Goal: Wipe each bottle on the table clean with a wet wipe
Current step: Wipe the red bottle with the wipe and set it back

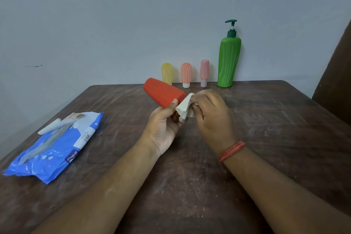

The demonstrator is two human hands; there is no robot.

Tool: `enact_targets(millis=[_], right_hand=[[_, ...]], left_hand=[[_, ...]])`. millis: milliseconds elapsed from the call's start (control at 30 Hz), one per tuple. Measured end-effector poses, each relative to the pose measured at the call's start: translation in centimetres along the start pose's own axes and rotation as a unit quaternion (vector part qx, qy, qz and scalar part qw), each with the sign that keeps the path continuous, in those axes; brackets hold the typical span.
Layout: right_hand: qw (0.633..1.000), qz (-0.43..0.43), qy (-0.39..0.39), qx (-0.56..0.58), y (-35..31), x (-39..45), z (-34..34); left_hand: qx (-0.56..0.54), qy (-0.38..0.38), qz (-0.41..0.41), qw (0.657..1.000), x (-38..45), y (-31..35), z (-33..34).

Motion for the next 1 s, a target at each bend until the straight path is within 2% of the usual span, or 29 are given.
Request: enact_targets(millis=[100, 200, 333, 467, 567, 700, 867, 1000], right_hand=[[0.999, -0.034, -0.041, 0.005, -1.0, -0.5, 1.5], [0.986, -0.104, -0.112, -0.070, -2.3, -1.1, 3.0], [0.984, -0.074, -0.101, -0.130, -1.4, -0.1, 2.3], [0.960, -0.176, -0.177, -0.124, -2.5, -1.8, 3.1], [0.966, -0.160, -0.153, -0.132, -1.9, -0.9, 2.4], [0.967, -0.175, -0.154, -0.100, -2.2, -1.0, 2.5], [0.972, -0.153, -0.123, -0.129, -2.3, -1.0, 2.1], [0.966, -0.169, -0.152, -0.121, -3.1, -1.6, 2.6]], left_hand=[[-0.031, 0.027, 0.003, 0.999, 0.1, 0.2, -0.2], [-0.075, 0.029, -0.007, 0.997, 0.0, 0.9, -0.4], [-0.133, 0.016, 0.012, 0.991, -0.1, 1.5, -0.4], [-0.117, 0.002, -0.036, 0.993, -0.4, 1.5, -0.8], [-0.086, -0.004, -0.038, 0.996, -0.4, 1.7, -0.9], [-0.144, -0.023, -0.040, 0.989, -0.6, 2.1, -0.8], [-0.109, -0.014, -0.008, 0.994, -0.5, 2.3, -0.7], [-0.121, -0.002, -0.012, 0.993, -0.7, 2.2, -0.9]])
Point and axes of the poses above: each hand's wrist, its own x-axis towards the middle knuckle, its own z-axis out of the palm, y = z × x, the point moved 4 cm from there along x, towards the middle knuckle, and after that the axes turned 6 degrees about -y, right-handed, at the moved point
